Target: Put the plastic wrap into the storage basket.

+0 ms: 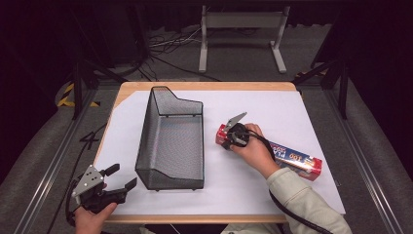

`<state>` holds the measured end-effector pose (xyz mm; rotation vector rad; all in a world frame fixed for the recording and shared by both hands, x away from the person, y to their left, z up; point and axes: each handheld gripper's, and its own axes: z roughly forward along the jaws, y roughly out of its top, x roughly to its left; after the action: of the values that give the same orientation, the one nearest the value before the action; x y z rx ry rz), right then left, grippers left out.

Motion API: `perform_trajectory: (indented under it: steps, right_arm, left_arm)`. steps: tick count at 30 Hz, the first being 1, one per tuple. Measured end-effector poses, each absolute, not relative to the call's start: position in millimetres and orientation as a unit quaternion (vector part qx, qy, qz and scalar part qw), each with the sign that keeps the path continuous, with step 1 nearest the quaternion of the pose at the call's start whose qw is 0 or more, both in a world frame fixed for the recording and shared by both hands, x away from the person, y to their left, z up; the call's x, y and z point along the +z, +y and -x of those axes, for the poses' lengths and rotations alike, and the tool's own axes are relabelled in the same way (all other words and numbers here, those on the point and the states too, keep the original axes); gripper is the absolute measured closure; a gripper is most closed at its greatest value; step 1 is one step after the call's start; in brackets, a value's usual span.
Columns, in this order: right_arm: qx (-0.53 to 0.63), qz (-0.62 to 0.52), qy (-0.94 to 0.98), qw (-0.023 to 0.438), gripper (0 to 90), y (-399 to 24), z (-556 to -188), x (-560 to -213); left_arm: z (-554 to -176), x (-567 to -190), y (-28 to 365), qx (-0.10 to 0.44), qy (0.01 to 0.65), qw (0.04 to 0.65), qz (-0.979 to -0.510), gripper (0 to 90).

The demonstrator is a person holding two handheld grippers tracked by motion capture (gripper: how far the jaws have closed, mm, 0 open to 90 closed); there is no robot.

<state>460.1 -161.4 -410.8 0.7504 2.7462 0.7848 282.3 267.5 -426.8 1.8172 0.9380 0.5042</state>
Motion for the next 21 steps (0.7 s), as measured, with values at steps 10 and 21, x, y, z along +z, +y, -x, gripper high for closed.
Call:
perform_trajectory:
  steps: [10, 21]
  right_arm:
    - [0.274, -0.278, 0.915, 0.101, 89.3, -176.4, -474.5, -406.8]
    - [0.348, -0.257, 0.896, 0.097, 51.2, -202.1, -452.6, -371.4]
  left_arm:
    - [-282.6, -427.0, 267.4, 0.208, 0.387, 0.495, -0.75, 19.7]
    - [-287.2, -427.4, 263.1, 0.203, 0.38, 0.493, -0.756, 19.2]
